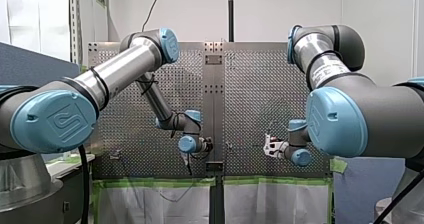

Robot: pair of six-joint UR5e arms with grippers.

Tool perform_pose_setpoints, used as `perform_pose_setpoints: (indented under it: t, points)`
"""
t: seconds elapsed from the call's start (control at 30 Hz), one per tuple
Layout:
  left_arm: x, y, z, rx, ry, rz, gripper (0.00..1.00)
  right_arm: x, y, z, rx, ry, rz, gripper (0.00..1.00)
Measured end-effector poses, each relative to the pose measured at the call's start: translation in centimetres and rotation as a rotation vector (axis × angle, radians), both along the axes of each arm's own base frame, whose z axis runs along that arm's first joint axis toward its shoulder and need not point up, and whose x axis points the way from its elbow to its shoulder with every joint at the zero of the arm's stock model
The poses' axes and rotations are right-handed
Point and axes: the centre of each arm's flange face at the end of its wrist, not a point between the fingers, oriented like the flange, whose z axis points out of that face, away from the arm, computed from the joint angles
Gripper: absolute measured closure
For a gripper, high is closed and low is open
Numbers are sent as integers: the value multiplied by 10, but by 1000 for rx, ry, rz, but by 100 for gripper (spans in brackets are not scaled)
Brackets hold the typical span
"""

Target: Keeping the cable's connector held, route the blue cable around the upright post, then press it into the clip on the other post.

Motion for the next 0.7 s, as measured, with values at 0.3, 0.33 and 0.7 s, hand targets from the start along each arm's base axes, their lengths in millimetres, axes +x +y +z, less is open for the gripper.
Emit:
perform_pose_setpoints:
  t: [0.3,0.33,0.7]
  points:
    - [-8,2,-4,89,34,0,25,-1,0,0,3,1,-1,100]
    - [-9,3,-5,101,37,4,21,-1,0,0,3,1,-1,100]
    - [-25,4,-11,246,95,-32,1,0,0,0,4,1,-1,100]
